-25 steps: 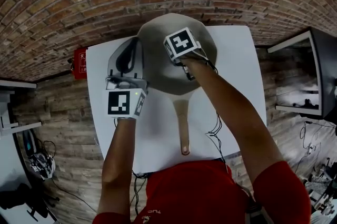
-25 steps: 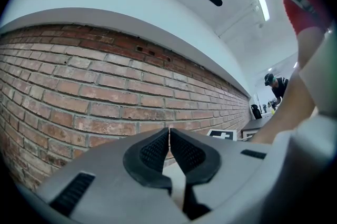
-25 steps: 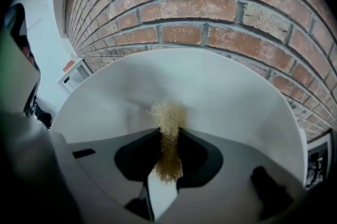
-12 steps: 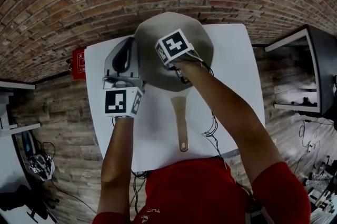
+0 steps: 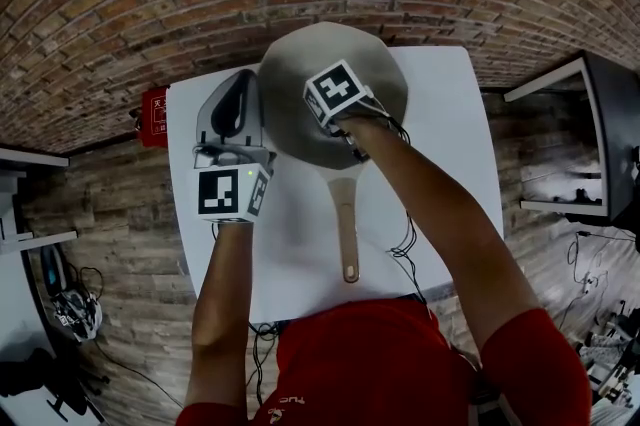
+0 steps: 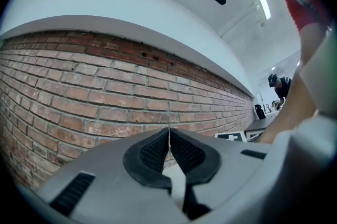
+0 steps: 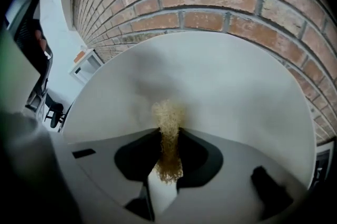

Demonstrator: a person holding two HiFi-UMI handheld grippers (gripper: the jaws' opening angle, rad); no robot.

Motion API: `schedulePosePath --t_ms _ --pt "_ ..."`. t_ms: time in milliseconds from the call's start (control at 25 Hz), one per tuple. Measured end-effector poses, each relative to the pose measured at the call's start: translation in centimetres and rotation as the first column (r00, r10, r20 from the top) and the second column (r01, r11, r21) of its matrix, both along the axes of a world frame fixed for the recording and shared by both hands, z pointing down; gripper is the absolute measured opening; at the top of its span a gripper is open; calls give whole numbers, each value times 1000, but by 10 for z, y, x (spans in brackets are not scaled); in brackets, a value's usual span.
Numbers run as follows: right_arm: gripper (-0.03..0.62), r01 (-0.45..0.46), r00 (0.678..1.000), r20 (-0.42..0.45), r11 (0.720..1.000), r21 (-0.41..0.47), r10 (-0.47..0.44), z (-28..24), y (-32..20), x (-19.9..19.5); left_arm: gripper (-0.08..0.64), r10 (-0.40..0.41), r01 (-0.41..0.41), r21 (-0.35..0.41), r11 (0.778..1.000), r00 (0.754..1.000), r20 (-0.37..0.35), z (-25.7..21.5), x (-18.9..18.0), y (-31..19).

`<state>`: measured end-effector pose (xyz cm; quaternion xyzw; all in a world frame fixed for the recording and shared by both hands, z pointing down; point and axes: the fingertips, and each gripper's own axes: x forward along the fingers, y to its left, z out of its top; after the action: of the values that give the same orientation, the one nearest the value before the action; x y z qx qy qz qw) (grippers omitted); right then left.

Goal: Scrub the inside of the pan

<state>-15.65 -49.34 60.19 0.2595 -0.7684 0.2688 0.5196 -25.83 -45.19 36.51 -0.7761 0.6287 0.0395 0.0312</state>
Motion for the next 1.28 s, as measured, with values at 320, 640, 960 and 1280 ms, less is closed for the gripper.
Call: schedulePosePath --t_ms 320,640,960,1280 --pt "87 -99 992 -75 995 20 100 -5 -12 55 20 20 -20 6 1000 1000 -13 -1 12 7" --pt "87 57 998 7 998 -13 -56 -23 26 -7 20 14 -14 9 1000 1000 -13 -4 7 15" --pt "87 163 987 -3 985 -60 -164 -14 57 -33 20 0 0 9 1000 1000 -10 -7 -4 25" --pt "87 126 984 -116 990 -69 -134 0 44 5 20 13 -12 9 1000 1000 -16 -5 -4 28"
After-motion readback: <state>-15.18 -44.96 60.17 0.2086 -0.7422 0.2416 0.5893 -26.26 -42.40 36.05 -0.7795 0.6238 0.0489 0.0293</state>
